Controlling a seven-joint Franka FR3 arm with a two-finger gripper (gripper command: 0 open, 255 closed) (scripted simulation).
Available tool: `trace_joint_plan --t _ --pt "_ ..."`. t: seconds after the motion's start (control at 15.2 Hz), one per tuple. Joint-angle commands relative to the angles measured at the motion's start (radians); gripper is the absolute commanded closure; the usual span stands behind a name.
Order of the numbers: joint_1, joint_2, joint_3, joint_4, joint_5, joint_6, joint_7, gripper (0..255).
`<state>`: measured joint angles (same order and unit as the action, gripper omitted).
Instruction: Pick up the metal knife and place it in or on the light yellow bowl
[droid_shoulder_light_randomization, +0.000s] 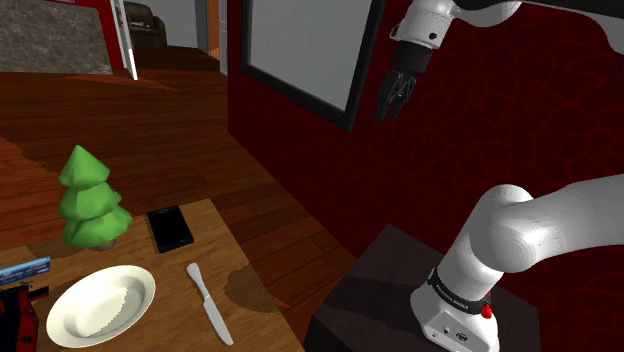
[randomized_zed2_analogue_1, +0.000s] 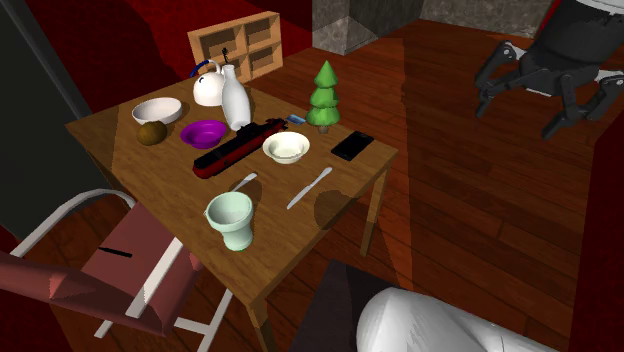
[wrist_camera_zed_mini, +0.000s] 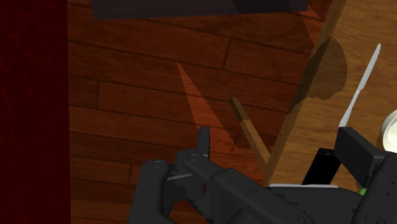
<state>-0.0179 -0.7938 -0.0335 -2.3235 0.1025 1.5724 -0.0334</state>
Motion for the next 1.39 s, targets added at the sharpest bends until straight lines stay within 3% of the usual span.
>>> trace_joint_plan --t 0.0,0.66,1.32 --pt "0.000 0.000 0.000 0.000 0.000 0.000 0.000 0" --pt "0.052 0.103 0.194 -0.143 0.109 0.241 0.194 0" --pt "0.087 0.358 0.392 -0.154 0.170 0.505 0.393 0"
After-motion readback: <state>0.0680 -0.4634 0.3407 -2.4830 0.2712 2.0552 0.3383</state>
